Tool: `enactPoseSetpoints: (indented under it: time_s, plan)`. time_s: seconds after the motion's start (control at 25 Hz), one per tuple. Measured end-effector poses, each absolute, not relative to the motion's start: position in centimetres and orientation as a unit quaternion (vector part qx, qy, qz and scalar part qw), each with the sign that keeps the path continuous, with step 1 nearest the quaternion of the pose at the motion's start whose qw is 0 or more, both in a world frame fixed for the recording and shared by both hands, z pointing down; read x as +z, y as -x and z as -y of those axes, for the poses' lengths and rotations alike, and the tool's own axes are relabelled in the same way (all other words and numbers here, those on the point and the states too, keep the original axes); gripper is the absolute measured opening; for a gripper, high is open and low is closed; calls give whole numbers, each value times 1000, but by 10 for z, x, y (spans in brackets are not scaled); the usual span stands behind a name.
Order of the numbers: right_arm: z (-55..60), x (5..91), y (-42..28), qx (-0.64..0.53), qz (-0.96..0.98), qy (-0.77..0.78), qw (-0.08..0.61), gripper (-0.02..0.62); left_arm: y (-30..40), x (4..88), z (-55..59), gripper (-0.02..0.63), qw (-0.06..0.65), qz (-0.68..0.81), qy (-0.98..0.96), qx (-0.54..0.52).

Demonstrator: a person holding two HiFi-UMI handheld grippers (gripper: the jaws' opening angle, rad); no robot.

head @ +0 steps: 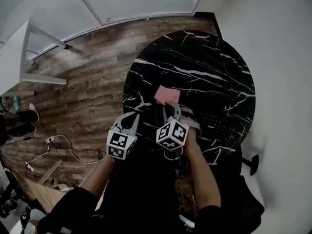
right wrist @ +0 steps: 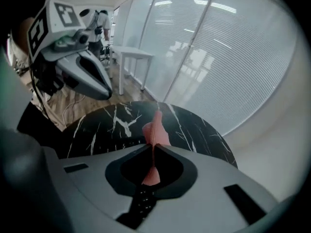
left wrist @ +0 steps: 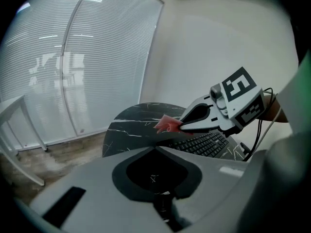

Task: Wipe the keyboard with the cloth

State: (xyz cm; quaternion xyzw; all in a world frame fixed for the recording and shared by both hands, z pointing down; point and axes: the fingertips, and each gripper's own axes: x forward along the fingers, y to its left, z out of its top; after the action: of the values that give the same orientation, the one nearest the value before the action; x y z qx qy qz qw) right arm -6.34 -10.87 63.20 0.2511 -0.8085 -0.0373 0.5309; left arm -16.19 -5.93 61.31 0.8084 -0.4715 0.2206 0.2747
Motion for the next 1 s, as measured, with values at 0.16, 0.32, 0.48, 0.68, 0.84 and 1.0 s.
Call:
enactPoseSetpoints:
  time_s: [0.16,0.32,0.48,0.68,0.84,1.0]
  plan:
    - [102,668,62,-61,789,-199,579,9,158,627,57,-3,288,461,-808,228]
    - [96,689,62,-44,785,-186,589,11,159,636,55,-3,300,457,-805,229]
    - [93,699,62,-30,786,-188,588,11,165,639,58,-3,303,468,-798,231]
    - [83,706,61,-11,790,-181,586,11,164,638,55,-3,298,462,-802,234]
    - [70,707,63,2,793,-173,584,11,165,640,45,-3,302,458,-801,239]
    - [60,708,64,8,795,-170,582,11,164,645,35,-3,306,455,-800,242]
